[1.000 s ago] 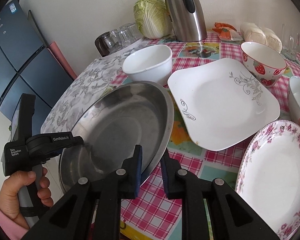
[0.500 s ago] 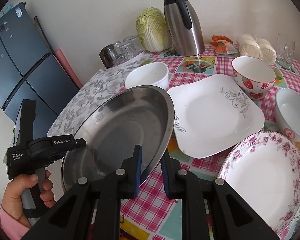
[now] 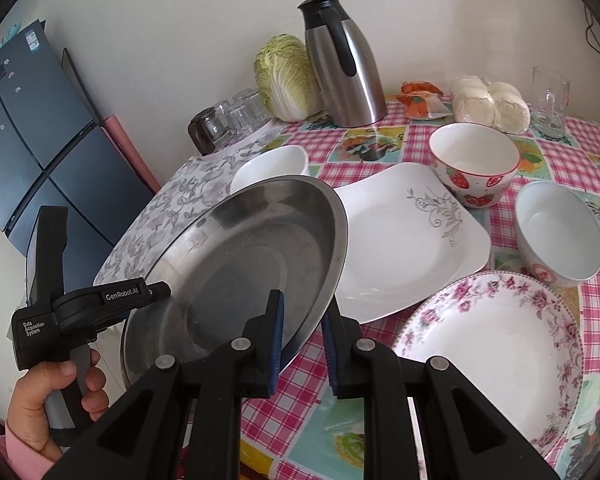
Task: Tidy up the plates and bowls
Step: 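Lift the steel basin with the left tool toward the white bowls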
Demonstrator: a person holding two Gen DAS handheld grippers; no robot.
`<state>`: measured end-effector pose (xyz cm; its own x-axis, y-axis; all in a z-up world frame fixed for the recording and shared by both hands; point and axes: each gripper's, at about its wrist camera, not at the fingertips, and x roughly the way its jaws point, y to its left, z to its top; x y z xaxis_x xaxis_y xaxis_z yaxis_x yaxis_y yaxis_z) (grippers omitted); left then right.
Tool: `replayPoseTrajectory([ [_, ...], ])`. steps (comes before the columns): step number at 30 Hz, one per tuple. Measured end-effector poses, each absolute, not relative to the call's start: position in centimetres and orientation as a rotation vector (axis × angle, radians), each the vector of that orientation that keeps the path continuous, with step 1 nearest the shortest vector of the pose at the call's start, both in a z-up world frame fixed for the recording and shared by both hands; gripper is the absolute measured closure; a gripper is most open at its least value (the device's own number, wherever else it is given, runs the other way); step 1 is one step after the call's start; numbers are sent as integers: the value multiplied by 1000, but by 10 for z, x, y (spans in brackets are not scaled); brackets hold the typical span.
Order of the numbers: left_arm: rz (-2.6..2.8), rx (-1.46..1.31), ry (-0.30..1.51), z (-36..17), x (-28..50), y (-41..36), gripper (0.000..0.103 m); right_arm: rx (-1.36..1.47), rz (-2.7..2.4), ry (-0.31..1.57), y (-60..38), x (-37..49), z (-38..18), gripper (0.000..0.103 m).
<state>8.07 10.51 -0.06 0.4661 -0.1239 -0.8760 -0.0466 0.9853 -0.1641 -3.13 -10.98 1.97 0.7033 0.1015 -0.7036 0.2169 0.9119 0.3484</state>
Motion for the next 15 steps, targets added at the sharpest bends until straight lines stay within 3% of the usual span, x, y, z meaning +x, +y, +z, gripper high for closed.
replayPoseTrajectory([
  [15,-163,-51,1060,23,80,24,68,516,-174,735,-170,-59,26,83],
])
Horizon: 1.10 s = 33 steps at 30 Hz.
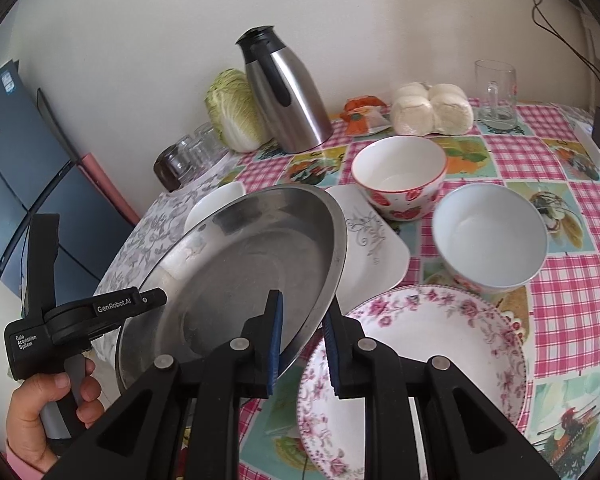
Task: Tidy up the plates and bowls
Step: 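Lift the steel basin with the left tool toward the white bowls, then lower the steel basin onto the table and open the left tool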
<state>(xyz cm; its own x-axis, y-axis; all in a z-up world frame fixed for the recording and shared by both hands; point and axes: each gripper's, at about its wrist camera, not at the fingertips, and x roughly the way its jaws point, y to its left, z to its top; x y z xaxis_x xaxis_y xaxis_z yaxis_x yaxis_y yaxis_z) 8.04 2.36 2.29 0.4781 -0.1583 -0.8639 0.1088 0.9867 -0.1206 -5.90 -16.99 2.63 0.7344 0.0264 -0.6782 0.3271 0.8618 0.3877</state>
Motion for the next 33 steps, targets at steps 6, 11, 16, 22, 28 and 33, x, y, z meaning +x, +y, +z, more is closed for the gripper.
replayPoseTrajectory([
  [6,-193,-18,1071,25,87,-10,68,536,-225,723,-191,-63,25,81],
  [11,-218,-12,1084,22,90,-35,68,560,-271,727,-210,-68,19,80],
  [16,-236,0,1112,11,94,-50,68,589,-291,737,-224,-69,11,80],
  [22,-238,-13,1120,7,97,-46,68,565,-293,762,-222,-64,6,80],
  [28,-221,-60,1141,2,101,-34,68,541,-291,791,-214,-57,-1,80],
  [33,-193,-70,1138,1,104,-28,68,530,-282,808,-208,-51,-6,80],
])
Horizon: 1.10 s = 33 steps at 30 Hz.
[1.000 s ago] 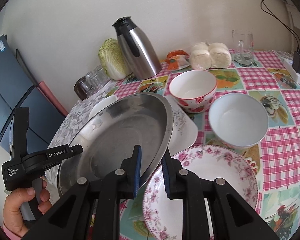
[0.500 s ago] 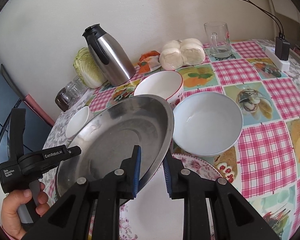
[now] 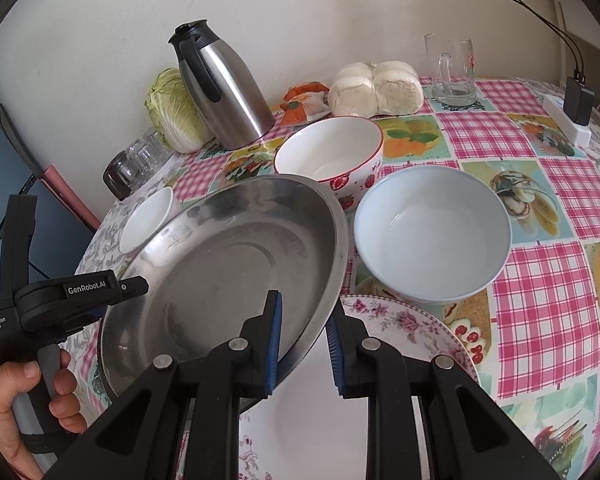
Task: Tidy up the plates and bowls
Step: 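Lower the steel basin onto the table and open the left tool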
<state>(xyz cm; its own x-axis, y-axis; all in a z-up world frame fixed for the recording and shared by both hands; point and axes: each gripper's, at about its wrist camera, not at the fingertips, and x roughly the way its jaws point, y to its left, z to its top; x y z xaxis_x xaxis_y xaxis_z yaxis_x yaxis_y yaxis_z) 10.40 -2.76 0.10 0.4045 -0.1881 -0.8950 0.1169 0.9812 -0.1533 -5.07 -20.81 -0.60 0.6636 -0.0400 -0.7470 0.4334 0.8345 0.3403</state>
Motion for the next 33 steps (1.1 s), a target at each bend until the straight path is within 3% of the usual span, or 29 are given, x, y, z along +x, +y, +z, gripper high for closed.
replayPoseTrajectory([
  [33,-234,-80,1142,-15,126,-30,67,492,-322,829,-209,-27,-22,78],
])
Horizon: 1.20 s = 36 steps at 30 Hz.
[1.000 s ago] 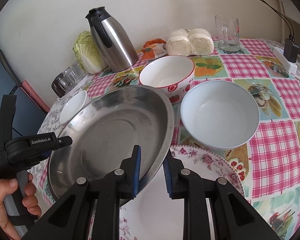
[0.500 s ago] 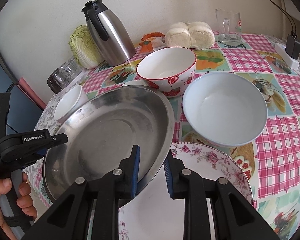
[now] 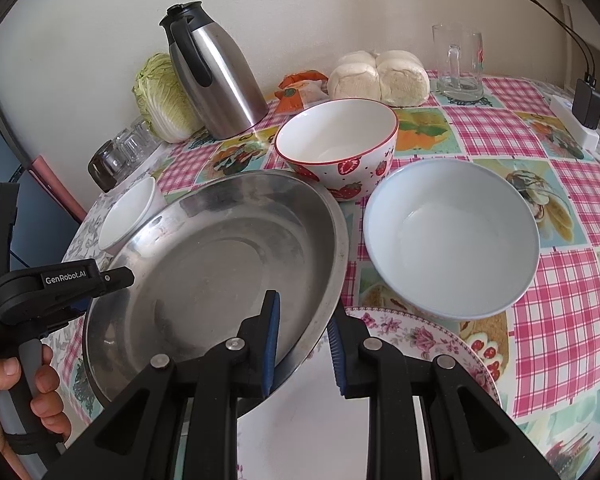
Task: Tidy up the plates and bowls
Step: 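Lower the steel basin onto the table and open the left tool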
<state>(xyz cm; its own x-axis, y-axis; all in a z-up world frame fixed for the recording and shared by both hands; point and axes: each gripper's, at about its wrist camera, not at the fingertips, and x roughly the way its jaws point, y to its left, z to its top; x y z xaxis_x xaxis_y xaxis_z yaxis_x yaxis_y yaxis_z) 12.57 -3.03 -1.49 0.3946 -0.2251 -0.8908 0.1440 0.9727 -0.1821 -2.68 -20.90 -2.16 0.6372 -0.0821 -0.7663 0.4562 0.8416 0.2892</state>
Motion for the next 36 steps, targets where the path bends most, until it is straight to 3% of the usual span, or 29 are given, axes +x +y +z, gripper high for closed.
replayPoseTrajectory([
  [36,-248,-89,1174,-27,135,-28,64,427,-304,874,-205,-11,-31,76],
])
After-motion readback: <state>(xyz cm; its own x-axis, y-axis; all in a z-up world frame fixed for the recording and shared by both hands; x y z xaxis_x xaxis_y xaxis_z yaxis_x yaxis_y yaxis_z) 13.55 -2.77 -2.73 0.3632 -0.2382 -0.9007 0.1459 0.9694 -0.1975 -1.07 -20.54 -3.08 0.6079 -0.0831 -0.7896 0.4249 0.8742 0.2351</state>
